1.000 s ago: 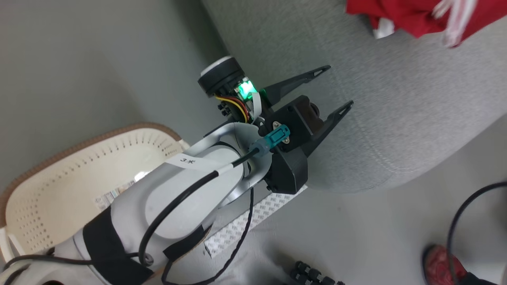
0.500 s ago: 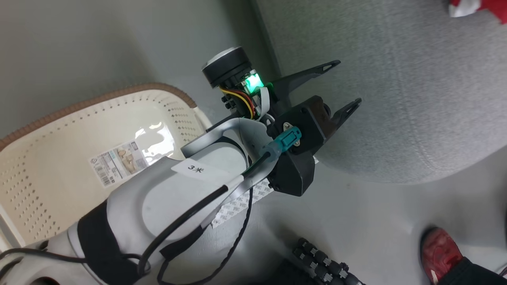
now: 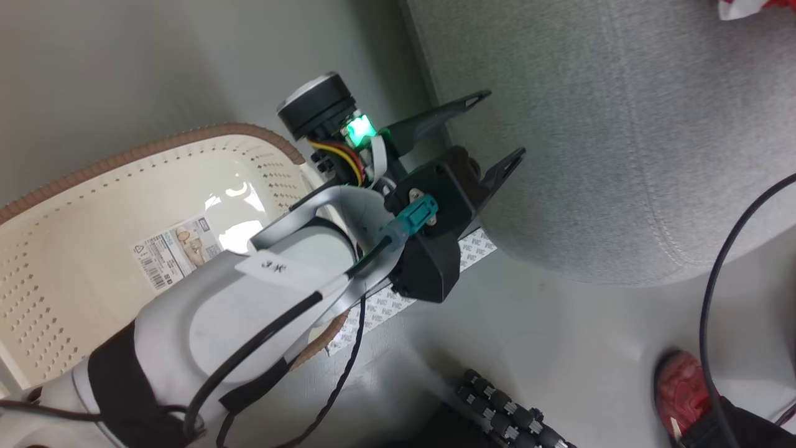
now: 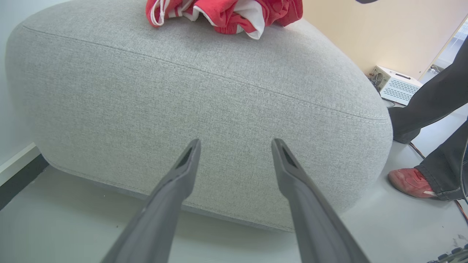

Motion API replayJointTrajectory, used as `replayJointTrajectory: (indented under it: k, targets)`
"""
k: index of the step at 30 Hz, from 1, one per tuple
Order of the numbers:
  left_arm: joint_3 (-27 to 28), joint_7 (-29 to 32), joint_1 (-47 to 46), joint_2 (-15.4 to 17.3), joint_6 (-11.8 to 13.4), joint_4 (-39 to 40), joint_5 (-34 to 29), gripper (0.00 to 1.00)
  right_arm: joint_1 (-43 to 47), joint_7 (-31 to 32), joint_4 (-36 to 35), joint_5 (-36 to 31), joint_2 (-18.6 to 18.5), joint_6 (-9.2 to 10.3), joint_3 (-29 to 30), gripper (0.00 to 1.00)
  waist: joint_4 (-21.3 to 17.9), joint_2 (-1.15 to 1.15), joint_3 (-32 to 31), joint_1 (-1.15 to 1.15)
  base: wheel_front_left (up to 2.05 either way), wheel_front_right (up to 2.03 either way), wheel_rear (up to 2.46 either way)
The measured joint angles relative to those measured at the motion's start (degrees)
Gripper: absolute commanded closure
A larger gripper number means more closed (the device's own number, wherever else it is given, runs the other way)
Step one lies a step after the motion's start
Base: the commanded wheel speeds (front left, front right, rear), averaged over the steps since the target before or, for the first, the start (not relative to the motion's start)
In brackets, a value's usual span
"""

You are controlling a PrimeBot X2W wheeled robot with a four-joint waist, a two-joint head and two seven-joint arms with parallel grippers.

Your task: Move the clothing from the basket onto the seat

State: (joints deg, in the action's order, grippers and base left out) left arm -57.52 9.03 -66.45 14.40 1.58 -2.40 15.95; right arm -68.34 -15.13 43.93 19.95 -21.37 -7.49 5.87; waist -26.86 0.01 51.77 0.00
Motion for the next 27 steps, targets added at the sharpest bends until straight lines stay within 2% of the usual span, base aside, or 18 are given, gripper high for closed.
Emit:
replayJointTrajectory:
  k: [1, 2, 3, 4, 8, 14, 21, 27]
  targets:
    - [-0.03, 0.00, 0.32, 0.27, 0.03, 0.31, 0.00, 0.00, 0.14, 0.00, 0.03, -0.01, 0.37, 0.00, 0.32, 1.00, -0.12, 0.00, -0.22, 0.00, 0.00, 0.00, 0.00]
    - [-0.09, 0.07, 0.55, 0.42, 0.08, 0.59, 0.00, 0.00, 0.34, 0.00, -0.13, -0.23, 0.67, 0.00, 0.74, 0.81, -0.30, -0.01, -0.40, -0.01, 0.00, 0.00, 0.00]
    - [-0.10, 0.25, 0.60, 0.52, 0.31, 0.86, 0.00, 0.00, 0.79, -0.01, -0.57, -0.47, 1.02, 0.00, 1.31, 0.55, -0.50, -0.02, -0.55, -0.01, 0.00, 0.00, 0.00]
    - [-0.08, 0.26, 0.60, 0.59, 0.54, 1.12, -0.01, 0.00, 1.27, 0.00, -1.05, -0.85, 1.40, 0.00, 2.00, 0.00, -0.70, -0.02, -0.69, -0.01, 0.00, 0.00, 0.00]
    - [-0.22, 0.33, 0.70, 1.20, 0.63, 1.40, -0.02, 0.00, 4.17, 0.00, -4.52, -3.41, 3.85, 0.00, 3.92, 0.00, -1.25, -0.01, -1.52, -0.01, 0.00, 0.00, 0.00]
    - [0.14, -1.10, 1.98, 1.66, 1.67, 1.33, 0.20, 0.00, 12.68, 0.00, -14.25, -7.58, 8.80, 0.00, 6.20, 0.00, -1.43, -0.02, -3.74, -0.01, 0.00, 0.00, 0.00]
    - [1.40, -4.66, 4.82, 2.25, 3.64, 0.22, 1.90, 0.00, 25.58, 0.00, -26.82, -11.20, 13.97, 0.00, 2.64, 0.00, -0.05, -0.02, -7.25, -0.01, 0.00, 0.00, 0.00]
    - [3.24, -10.09, 9.02, 2.27, 5.94, -2.00, 3.78, 0.00, 33.58, 0.01, -33.64, -12.17, 15.00, 0.00, -3.32, 0.00, 2.45, -0.02, -11.48, -0.01, 0.00, 0.00, 0.00]
